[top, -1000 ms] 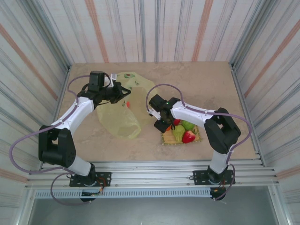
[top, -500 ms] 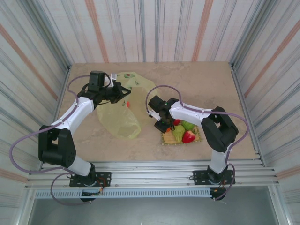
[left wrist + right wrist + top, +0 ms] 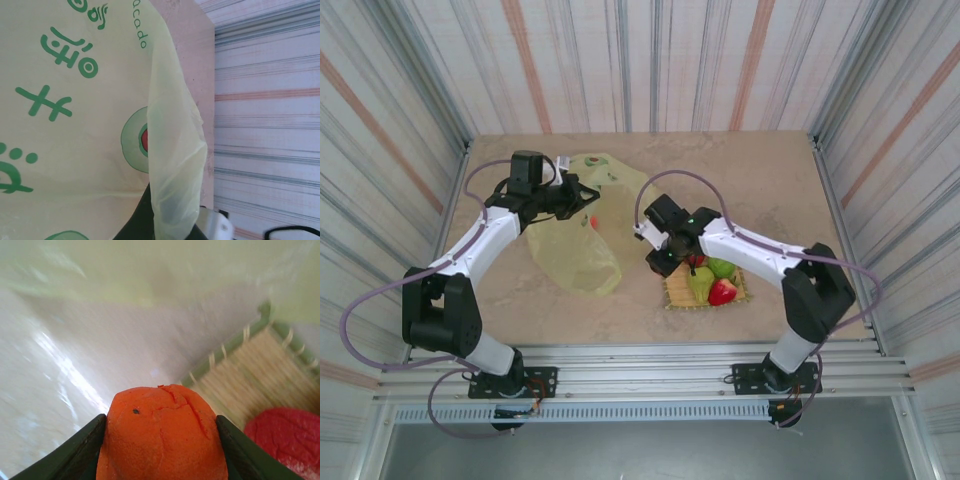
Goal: Place the fruits into the plastic bag
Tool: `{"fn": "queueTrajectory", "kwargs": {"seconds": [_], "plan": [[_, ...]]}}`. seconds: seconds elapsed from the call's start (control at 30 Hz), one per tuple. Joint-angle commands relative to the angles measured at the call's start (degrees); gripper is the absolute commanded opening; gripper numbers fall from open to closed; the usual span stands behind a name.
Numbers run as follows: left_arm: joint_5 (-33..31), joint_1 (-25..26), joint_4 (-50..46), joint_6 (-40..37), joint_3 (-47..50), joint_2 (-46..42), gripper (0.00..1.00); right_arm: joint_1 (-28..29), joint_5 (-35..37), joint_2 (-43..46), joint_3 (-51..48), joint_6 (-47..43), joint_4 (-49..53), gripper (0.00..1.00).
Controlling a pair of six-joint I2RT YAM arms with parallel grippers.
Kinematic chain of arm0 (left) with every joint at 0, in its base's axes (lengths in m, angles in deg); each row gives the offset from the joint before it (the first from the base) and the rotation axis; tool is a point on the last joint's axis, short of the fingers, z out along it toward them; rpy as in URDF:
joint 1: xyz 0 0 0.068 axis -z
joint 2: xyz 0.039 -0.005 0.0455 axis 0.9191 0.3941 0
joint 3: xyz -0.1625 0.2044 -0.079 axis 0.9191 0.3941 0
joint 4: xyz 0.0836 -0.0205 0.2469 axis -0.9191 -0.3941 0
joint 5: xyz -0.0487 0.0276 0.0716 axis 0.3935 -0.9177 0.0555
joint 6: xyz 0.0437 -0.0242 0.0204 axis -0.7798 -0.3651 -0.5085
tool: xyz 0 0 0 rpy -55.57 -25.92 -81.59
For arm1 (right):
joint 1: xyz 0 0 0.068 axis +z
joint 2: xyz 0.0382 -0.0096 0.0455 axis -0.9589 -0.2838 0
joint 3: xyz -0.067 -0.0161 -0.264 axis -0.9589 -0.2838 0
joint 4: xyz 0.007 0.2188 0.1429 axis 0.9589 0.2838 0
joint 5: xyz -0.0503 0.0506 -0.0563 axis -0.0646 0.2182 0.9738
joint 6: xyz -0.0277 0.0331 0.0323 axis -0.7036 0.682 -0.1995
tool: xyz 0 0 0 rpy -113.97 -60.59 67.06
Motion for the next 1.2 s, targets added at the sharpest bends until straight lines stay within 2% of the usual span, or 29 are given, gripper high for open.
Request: {"fn": "queueTrajectory", "kwargs": {"seconds": [0.0,0.2,0.47,0.77,1.17], "plan": [[1.3,-0.2,0.8,-0.4,0.5,-0.2,0.0,1.8,-7.2,3.3,-2.4,5.9,-10.4,0.52],[1.9,0.2,0.8,-0.2,0.3,-0.4,0.0,4.8,-2.9,-1.1,-2.4,13.8,-25.8,0.51],[2.5,0.6,1.4,0.3,0.4,-0.5,0.0,6.6,6.9,-12.5,3.2,18.7,-38.4,0.51],[2.9,0.6,1.7,0.6,0.5,-0.6,0.0,6.1,19.3,-21.8,6.2,19.5,-49.9,0.51],[3.3,0.6,1.8,0.7,0.4,0.1,0.0,4.4,27.6,-31.9,10.8,20.3,-62.4,0.51]]}}
